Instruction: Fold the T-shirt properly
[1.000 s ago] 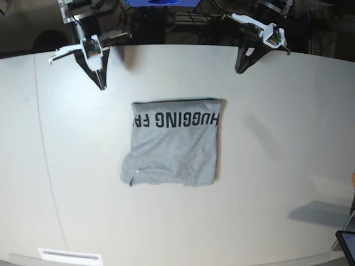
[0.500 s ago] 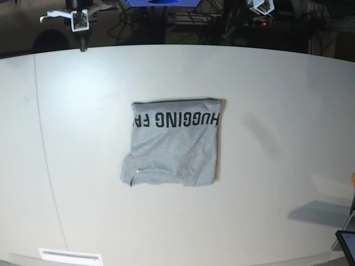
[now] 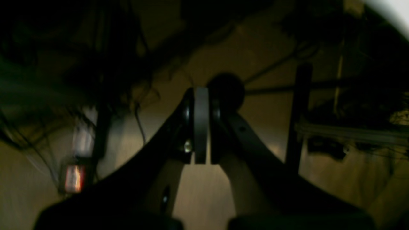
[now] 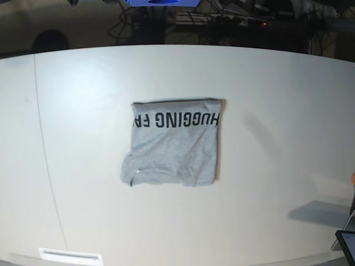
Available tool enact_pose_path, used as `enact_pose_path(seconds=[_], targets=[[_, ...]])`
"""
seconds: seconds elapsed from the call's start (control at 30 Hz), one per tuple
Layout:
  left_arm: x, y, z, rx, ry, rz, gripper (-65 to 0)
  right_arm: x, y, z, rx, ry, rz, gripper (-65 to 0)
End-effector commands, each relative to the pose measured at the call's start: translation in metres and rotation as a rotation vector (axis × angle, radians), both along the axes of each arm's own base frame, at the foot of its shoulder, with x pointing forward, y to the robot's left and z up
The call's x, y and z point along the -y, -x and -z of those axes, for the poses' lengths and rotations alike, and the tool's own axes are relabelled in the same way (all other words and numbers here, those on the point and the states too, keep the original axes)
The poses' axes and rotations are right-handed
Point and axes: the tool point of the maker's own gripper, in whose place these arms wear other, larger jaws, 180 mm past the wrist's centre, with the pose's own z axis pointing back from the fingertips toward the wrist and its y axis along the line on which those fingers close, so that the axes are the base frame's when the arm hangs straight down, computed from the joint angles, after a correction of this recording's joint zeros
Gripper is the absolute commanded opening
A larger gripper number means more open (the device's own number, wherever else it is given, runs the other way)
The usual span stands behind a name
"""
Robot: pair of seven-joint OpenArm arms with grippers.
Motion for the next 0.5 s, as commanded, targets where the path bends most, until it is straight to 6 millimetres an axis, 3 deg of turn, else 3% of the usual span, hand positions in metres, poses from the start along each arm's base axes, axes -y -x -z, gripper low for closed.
enact_pose_path(seconds=[0.0, 0.1, 0.23, 0.4, 0.47], targets=[[-0.001, 0.005, 0.003, -0.012, 0.015, -0.017, -65.0, 0.004, 0.006, 0.006, -0.008, 0.015, -0.007, -64.1], [-0.003, 0.009, 0.030, -0.072, 0.025, -0.049, -65.0, 0.016, 0.026, 0.045, -0.108, 0.046, -0.002, -64.0], [-0.008, 0.016, 0.066, -0.168, 0.010, -0.086, -65.0, 0.018, 0.056, 0.100, -0.276, 0.062, -0.048, -63.5], [-0.012, 0.025, 0.131, -0.436, -0.050, -0.053, -65.0, 0.041, 0.069, 0.155, -0.494, 0.127, -0.092, -63.4], [-0.011, 0.025, 0.151, -0.545, -0.038, -0.031, -65.0, 0.027, 0.070, 0.170, -0.570, 0.075, -0.101, -63.4]])
